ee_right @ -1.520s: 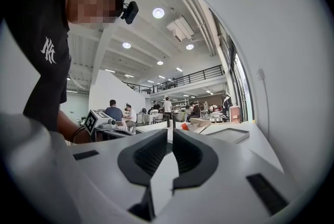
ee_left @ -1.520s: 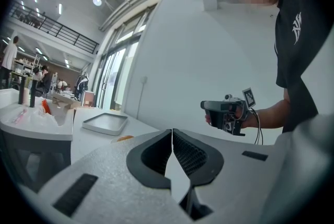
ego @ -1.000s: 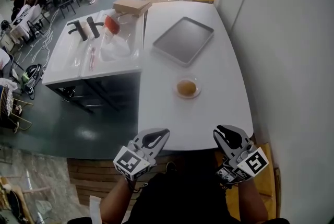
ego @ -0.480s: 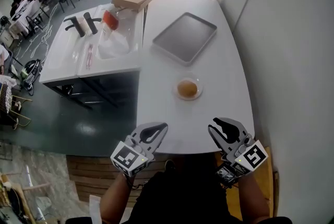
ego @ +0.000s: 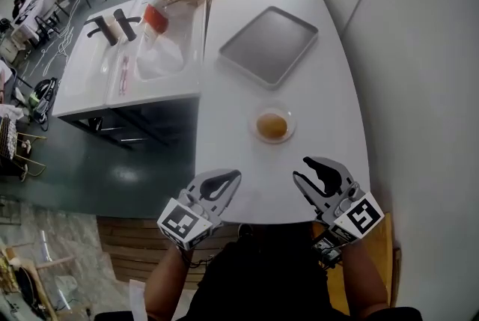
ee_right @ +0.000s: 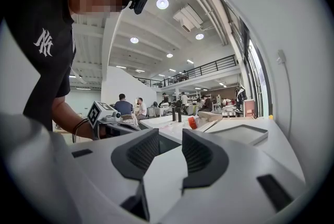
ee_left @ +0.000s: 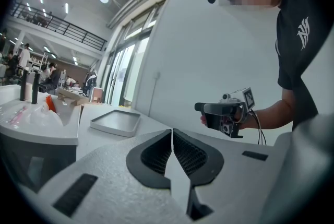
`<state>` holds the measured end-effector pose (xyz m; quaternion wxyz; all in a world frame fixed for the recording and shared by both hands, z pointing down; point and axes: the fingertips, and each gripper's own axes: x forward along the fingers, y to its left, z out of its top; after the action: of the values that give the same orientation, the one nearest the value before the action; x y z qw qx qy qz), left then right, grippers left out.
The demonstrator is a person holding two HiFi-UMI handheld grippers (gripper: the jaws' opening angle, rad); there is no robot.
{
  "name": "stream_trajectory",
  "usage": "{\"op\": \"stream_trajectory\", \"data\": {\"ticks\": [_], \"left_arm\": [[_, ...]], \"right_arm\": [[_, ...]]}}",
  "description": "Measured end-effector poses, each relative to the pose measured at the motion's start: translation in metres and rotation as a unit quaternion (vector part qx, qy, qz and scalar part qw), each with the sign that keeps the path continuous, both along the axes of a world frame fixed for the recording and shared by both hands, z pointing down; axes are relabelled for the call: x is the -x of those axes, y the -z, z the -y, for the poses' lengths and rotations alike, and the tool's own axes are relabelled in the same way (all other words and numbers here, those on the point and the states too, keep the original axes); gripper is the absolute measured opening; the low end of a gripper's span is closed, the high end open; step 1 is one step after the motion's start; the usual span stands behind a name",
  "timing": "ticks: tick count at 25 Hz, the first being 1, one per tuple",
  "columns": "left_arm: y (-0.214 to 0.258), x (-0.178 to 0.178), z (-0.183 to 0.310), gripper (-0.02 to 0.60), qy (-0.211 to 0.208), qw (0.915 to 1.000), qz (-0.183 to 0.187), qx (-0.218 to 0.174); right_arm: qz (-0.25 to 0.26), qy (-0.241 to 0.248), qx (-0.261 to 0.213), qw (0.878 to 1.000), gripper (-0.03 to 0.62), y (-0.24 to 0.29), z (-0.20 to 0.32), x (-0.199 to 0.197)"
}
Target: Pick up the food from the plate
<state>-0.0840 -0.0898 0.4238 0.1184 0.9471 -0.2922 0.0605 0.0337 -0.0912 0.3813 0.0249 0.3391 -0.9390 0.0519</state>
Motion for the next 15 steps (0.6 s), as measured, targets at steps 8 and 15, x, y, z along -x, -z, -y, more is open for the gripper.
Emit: {"op": "stream_trajectory", "data": {"ticks": [8,15], "left_arm": [[-0.018,-0.007,0.025,0.009,-0.005,0.9999,0.006,0.008],[-0.030,-0.013,0.043,0.009,-0.007,0.9998,0.007,0.020]], "right_arm": [[-0.012,0.004,0.007,1.000,0.147,-0.015,0.034,0.000],[-0.022,0.017,0.020,0.999,0.190,-0.032,0.061,0.002]]}}
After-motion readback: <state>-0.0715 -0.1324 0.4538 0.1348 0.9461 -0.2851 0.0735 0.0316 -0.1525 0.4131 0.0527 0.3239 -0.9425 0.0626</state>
